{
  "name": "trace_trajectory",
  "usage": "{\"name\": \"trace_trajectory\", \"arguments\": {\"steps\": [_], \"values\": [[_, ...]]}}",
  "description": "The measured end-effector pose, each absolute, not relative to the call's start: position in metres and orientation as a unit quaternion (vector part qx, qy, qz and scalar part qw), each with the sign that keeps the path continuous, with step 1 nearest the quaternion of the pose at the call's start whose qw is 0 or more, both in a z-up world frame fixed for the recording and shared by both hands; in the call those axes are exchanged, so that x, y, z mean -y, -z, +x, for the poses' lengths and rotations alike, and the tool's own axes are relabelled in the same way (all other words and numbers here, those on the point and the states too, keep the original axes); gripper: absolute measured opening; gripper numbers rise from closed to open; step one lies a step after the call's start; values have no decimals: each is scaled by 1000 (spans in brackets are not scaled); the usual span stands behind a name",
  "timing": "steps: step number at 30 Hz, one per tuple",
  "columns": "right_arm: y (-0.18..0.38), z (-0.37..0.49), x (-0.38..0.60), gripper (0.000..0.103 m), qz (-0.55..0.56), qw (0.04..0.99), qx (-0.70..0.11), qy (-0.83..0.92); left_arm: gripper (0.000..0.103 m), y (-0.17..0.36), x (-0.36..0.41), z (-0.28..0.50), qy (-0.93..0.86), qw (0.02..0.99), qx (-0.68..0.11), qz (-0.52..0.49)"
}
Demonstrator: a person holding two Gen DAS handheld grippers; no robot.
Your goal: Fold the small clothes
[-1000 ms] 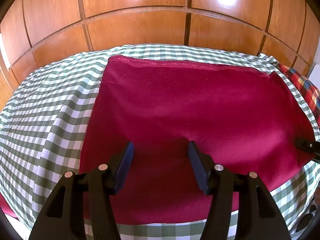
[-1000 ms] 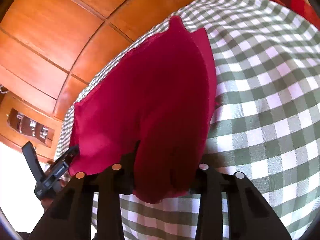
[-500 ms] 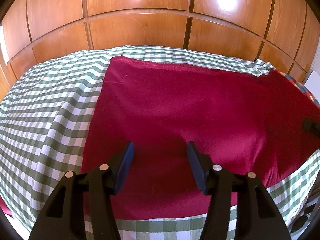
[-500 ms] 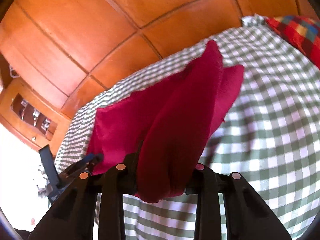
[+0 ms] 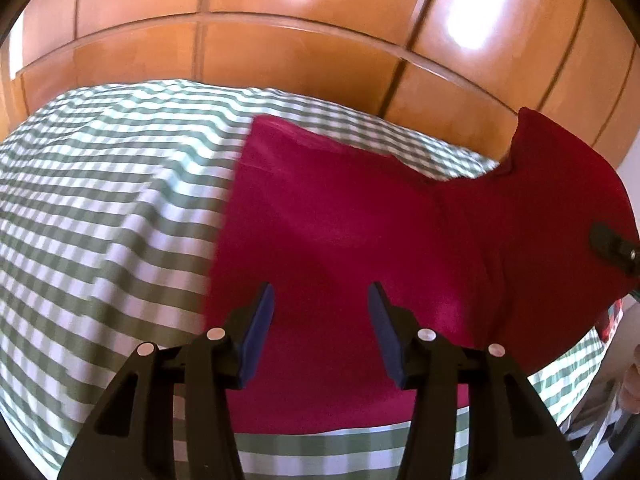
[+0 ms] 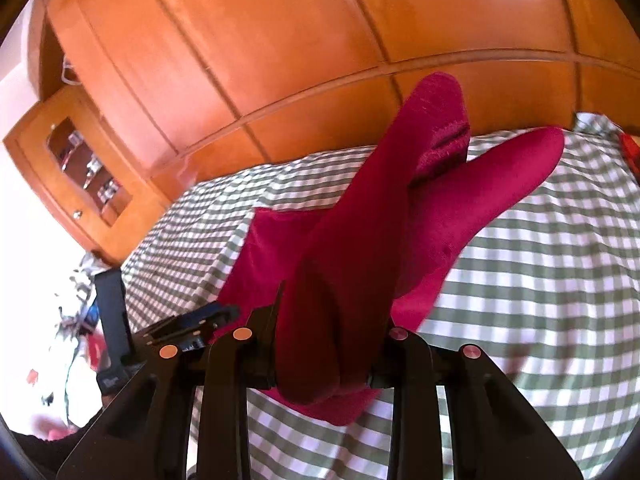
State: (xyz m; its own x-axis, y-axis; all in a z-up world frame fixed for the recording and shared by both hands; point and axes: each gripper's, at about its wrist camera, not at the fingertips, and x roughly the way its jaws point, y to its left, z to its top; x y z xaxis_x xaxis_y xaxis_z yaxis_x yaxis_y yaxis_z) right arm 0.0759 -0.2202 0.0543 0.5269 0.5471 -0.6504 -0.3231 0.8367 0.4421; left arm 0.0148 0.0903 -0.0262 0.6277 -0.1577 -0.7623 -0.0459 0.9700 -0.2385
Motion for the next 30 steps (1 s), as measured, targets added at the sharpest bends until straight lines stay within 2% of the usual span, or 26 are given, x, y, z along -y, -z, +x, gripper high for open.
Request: {"name": "trace_trajectory", "arguments": {"steps": [6, 16, 23, 30], "values": [[-55, 81, 177, 29, 85, 856, -424, -283, 48, 22, -135, 4, 3, 894, -425, -143], [-35, 82, 84, 29, -3, 821, -458, -340, 48, 31, -193, -9, 8, 870, -425, -251], [-11, 82, 65, 29, -22, 809, -483, -334, 48, 31, -193, -11, 16, 869, -424, -254], [-13, 72, 52, 29, -44, 804, -468, -363, 50, 29, -188, -3, 41, 860, -431, -270]]}}
